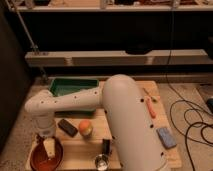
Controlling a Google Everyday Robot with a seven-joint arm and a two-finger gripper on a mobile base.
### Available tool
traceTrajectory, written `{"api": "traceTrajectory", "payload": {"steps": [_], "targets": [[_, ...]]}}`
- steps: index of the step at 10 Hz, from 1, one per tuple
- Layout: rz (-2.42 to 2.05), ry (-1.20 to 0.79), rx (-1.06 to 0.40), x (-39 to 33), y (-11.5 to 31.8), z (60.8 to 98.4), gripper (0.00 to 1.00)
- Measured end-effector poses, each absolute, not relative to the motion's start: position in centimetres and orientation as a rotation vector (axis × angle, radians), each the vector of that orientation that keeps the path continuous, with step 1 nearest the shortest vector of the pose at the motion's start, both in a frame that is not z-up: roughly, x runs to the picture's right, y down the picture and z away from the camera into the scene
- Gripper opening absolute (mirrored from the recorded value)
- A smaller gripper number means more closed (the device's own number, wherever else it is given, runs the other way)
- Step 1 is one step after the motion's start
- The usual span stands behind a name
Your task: Stack bowls into tray
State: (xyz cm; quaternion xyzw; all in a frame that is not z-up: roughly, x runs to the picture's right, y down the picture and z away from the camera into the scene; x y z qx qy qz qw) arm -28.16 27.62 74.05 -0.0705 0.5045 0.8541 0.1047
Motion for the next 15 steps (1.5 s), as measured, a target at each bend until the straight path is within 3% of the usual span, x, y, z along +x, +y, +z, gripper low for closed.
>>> {"api": "traceTrajectory", "payload": {"steps": [6, 11, 15], "targets": [[2.51, 1.482, -0.197, -28.0, 29.0, 74.9, 0.04], [2.507, 1.552, -0.208, -27.5, 27.6, 74.3, 0.0], [2.46, 1.602, -0.28, -28.1, 22.1, 69.9, 0.0]]}}
